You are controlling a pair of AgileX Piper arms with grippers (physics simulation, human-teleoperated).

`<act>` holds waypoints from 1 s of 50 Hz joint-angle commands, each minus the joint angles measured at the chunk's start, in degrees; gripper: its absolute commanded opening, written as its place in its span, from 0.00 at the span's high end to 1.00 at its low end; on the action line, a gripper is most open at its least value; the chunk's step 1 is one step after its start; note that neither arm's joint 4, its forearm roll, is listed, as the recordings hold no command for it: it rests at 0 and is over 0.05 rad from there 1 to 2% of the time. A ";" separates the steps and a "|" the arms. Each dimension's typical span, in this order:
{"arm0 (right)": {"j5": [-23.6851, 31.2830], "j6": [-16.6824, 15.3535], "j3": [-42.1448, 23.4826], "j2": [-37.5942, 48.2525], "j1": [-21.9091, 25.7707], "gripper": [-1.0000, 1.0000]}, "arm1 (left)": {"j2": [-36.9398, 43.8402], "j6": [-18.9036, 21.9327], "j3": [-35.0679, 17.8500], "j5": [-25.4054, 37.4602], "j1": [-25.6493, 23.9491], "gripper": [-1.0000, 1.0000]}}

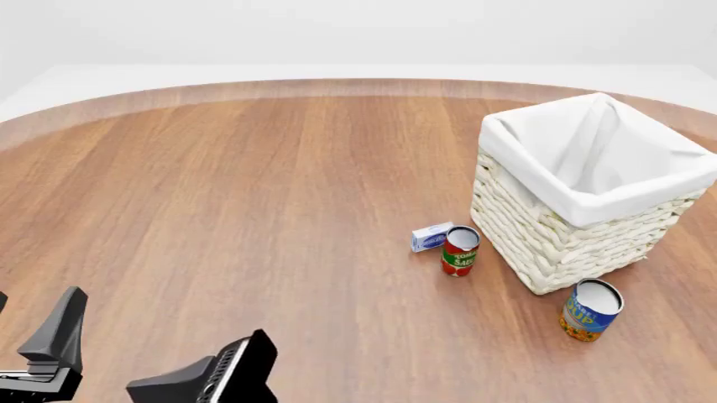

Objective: Pick up the ketchup, and put it in the basket.

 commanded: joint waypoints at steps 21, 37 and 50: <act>1.09 4.73 -3.83 6.98 -0.18 0.00 | 0.00 0.00 0.00 0.00 0.00 0.00; 2.55 4.84 -5.46 9.81 -0.37 0.00 | 0.00 0.00 0.00 0.00 0.00 0.00; 3.43 5.03 -6.55 11.45 -2.22 0.00 | 0.00 0.00 0.00 0.00 0.00 0.00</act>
